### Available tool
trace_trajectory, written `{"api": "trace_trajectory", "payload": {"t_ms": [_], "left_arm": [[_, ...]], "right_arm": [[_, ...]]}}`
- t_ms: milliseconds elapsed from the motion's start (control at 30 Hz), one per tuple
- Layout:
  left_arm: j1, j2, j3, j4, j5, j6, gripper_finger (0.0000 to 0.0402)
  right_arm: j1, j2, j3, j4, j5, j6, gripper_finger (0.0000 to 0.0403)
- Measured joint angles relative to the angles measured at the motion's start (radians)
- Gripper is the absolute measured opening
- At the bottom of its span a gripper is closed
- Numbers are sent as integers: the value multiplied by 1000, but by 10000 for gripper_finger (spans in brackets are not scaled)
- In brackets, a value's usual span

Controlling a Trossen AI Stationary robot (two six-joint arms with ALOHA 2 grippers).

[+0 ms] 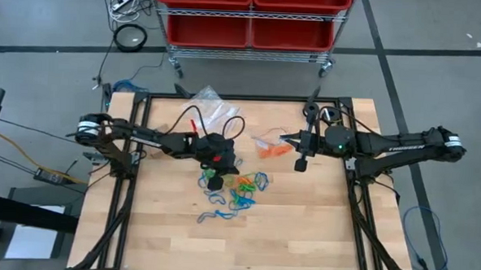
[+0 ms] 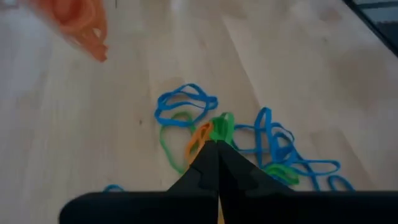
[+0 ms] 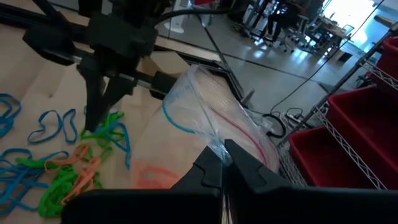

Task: Sort rubber bands
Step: Put the orange rubber band into the transparent zip bag

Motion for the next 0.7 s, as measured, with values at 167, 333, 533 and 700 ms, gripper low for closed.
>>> {"api": "trace_trajectory", "payload": {"t_ms": [167,333,533,700], "left_arm": [[0,55,-2,-51,1,-35,38],[3,143,-1,-21,10,-41,109],[33,235,-2,21,28,-61,169],[52,263,-1,96,43,-75,177]], "right_arm": [[2,0,0,3,0,1,0],[2,0,0,5,0,3,0],[2,0,0,2,0,4,0],[2,0,0,1,-7,4,0]]}}
